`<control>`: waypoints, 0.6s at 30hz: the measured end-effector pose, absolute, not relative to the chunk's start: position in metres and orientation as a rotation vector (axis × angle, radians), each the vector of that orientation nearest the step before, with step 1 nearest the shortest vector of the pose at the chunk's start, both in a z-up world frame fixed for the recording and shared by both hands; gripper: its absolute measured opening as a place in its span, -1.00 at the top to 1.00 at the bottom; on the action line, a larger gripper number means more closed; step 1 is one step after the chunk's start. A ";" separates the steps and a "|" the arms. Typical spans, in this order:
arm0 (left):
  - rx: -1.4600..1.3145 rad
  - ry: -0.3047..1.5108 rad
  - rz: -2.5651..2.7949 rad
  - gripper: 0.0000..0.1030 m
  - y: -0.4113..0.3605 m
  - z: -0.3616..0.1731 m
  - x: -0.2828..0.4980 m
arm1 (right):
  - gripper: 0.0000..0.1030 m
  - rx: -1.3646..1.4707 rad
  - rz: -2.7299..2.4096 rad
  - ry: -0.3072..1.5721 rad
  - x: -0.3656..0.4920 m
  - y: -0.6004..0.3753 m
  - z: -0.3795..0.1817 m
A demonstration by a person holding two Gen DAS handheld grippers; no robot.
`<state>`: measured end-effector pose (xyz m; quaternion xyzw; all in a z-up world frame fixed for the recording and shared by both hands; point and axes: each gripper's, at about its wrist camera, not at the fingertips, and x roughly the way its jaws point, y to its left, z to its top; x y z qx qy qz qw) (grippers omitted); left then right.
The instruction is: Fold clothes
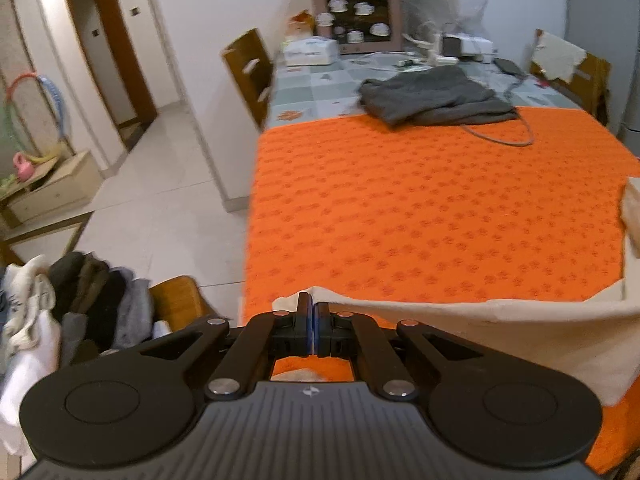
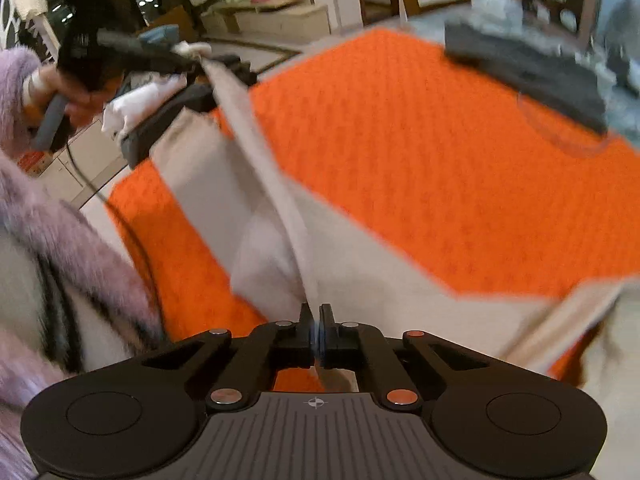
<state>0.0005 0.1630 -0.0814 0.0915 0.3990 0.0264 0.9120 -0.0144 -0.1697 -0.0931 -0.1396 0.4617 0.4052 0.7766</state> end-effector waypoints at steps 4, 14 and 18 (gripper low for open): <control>0.176 0.837 0.116 0.98 0.191 -0.075 -0.001 | 0.91 -0.395 0.904 0.938 0.009 -0.143 -0.064; 0.117 0.896 0.264 0.98 0.264 -0.055 0.024 | 0.72 -0.521 0.920 0.814 0.106 -0.063 -0.059; 0.091 0.941 0.284 0.98 0.282 -0.055 0.049 | 0.43 -0.485 0.854 0.787 0.110 -0.066 -0.055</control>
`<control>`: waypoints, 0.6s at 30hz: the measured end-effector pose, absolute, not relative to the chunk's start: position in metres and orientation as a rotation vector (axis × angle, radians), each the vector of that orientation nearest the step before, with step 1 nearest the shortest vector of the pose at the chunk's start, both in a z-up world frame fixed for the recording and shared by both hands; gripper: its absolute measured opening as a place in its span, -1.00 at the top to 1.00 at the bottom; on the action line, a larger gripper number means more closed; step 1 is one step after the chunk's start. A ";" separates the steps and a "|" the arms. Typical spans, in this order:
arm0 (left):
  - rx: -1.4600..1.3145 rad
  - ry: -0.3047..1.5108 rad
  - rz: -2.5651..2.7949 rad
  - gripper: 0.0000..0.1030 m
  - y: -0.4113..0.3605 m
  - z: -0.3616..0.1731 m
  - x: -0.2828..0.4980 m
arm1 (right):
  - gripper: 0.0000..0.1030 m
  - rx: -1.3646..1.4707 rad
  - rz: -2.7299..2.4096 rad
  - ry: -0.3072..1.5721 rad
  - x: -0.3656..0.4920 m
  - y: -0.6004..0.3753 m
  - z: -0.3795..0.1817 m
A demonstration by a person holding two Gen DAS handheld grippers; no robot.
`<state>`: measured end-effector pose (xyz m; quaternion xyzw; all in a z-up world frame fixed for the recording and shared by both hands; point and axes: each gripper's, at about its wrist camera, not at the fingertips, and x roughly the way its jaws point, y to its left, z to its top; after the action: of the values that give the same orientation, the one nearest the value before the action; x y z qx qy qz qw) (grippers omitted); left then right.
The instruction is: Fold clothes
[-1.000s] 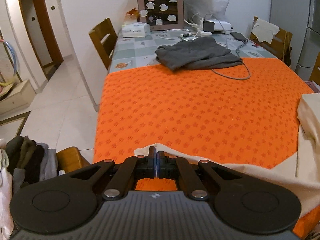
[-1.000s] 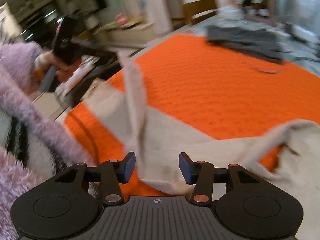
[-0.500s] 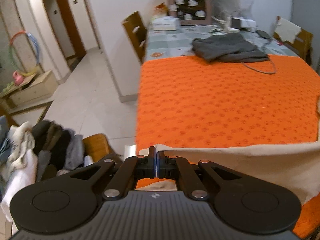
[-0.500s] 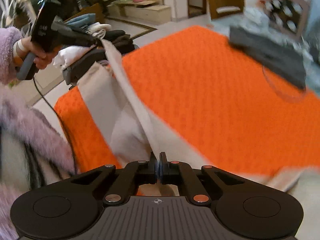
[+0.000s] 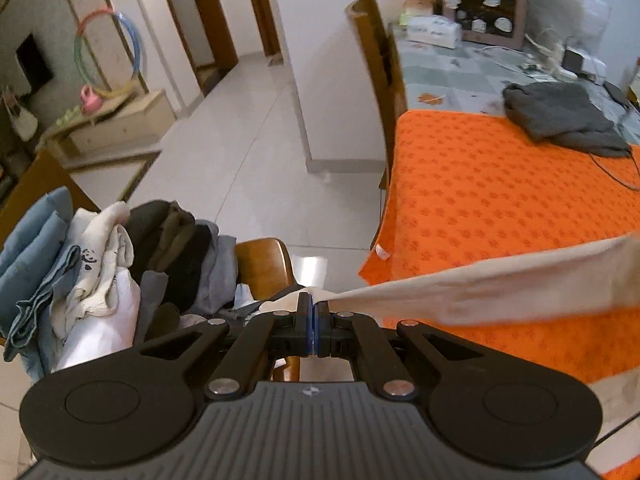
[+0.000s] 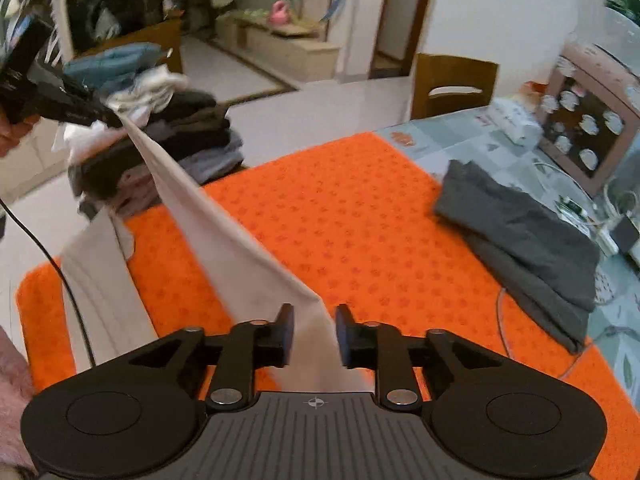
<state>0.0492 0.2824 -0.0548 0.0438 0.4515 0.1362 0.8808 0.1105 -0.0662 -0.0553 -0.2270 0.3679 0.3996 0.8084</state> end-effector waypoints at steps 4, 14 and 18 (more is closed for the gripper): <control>0.104 0.970 0.271 0.98 0.287 -0.057 0.075 | 0.21 -0.409 0.820 0.794 0.096 -0.097 -0.045; 0.060 0.969 0.276 0.92 0.294 -0.054 0.125 | 0.20 -0.119 0.496 0.889 0.032 -0.214 -0.045; 0.049 0.972 0.255 0.28 0.285 -0.058 0.121 | 0.20 -0.052 0.414 0.895 0.011 -0.236 -0.053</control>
<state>0.1206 0.2848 -0.0580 0.0235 0.4659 0.1224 0.8760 0.0107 -0.2358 -0.0527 -0.0249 0.4295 0.1986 0.8806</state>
